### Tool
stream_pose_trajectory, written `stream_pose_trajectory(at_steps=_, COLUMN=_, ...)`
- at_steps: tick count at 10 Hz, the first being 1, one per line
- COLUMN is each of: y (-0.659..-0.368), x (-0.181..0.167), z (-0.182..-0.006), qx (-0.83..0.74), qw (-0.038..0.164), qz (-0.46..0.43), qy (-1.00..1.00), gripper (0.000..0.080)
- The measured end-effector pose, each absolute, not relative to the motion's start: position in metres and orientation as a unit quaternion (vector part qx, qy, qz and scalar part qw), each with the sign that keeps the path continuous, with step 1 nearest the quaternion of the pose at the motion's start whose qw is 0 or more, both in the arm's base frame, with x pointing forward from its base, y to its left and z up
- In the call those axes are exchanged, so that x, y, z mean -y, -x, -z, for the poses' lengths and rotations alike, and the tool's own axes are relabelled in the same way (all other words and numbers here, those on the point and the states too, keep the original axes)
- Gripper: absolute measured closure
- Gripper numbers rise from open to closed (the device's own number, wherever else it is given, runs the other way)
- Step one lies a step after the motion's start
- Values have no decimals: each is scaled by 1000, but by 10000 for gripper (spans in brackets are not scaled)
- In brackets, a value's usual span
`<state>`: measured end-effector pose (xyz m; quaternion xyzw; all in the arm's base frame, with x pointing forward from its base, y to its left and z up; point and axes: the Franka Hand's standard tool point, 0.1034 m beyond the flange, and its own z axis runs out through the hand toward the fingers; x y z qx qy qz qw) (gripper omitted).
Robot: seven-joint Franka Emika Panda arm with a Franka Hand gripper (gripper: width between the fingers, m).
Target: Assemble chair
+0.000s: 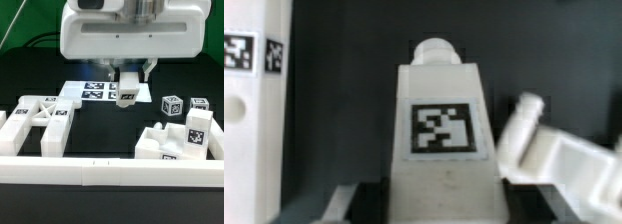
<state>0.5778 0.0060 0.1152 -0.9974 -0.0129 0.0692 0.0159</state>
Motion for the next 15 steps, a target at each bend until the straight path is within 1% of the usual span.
stream_pose_trajectory(at_steps=2, y=-600, x=-7, z=-125, qx=18, qw=9, qz=-4, qy=1000, gripper=514)
stream_pose_trajectory(at_steps=4, y=-599, x=-1, z=-120, qx=15, qw=-3, qz=76, qy=997, gripper=514)
stream_pose_trajectory(at_steps=5, y=-601, x=1, z=-120, qx=15, qw=-7, qz=100, qy=995, gripper=514)
stream_pose_trajectory(at_steps=6, y=-609, x=1, z=-124, qx=9, qw=-9, qz=147, qy=989, gripper=514)
stream_pose_trajectory(at_steps=8, y=-623, x=-11, z=-133, qx=18, qw=-17, qz=222, qy=975, gripper=514)
stream_pose_trajectory(at_steps=10, y=-632, x=-29, z=-128, qx=20, qw=-10, qz=219, qy=976, gripper=514)
stream_pose_trajectory(at_steps=13, y=-632, x=-30, z=-126, qx=24, qw=-12, qz=219, qy=975, gripper=514)
stream_pose_trajectory(at_steps=15, y=-625, x=-34, z=-118, qx=28, qw=-13, qz=216, qy=976, gripper=514)
